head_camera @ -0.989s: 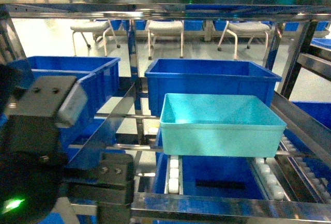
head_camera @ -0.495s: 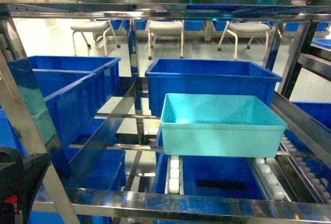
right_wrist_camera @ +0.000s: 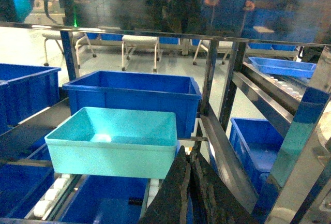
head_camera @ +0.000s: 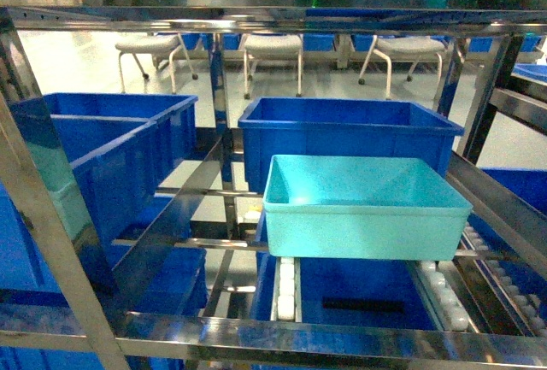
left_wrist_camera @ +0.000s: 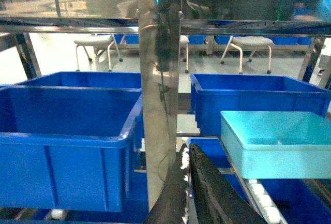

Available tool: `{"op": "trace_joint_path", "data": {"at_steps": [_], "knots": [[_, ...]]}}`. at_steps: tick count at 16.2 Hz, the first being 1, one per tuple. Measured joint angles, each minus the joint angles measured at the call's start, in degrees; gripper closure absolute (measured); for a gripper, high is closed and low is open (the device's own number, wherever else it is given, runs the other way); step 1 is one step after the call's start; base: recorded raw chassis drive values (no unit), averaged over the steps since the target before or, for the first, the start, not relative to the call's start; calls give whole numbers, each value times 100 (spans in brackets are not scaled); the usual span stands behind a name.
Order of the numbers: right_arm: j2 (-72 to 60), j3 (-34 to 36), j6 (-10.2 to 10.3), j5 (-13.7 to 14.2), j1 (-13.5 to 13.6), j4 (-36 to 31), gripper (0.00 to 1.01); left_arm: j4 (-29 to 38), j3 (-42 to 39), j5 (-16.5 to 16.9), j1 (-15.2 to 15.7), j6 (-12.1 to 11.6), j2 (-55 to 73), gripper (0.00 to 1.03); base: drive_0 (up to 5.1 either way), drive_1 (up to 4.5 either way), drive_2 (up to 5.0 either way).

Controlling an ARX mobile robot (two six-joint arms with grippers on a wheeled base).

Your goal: Organize blue bins on left shelf correctly

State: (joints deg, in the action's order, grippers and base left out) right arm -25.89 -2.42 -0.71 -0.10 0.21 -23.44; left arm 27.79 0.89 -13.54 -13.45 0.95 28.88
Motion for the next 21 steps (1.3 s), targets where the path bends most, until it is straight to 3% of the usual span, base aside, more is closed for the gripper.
{"op": "trace_joint_path", "data": {"at_steps": [1, 4, 5, 6, 7, 10, 11, 21], "knots": [[90, 146, 4, -4, -20, -219, 99, -238, 0, 157, 177, 0, -306, 101, 0, 0, 0], [599, 168, 7, -4, -22, 310, 99, -883, 0, 586, 597, 0, -960, 101, 0, 0, 0], [756, 168, 7, -4, -22, 503, 99, -1078, -2, 942, 841, 2, -1176, 101, 0, 0, 0], [896, 168, 7, -4, -22, 645, 99, -1204, -2, 1259, 1303, -4, -1355, 101, 0, 0, 0], [1032, 168, 7, -4, -22, 767, 99, -1355, -4, 1272, 1390, -7, -1456, 101, 0, 0, 0], [1486, 168, 7, -2, -22, 1224, 99, -1764, -4, 1351, 1329, -9, -1875, 101, 0, 0, 0], [2435, 162, 7, -7, -22, 2391, 99, -2712, 22, 1353, 1329, -11, -2826, 101, 0, 0, 0], [2562, 162, 9, 4, -22, 2369, 99, -2806, 0, 1353, 1335, -11, -2830, 101, 0, 0, 0]]}}
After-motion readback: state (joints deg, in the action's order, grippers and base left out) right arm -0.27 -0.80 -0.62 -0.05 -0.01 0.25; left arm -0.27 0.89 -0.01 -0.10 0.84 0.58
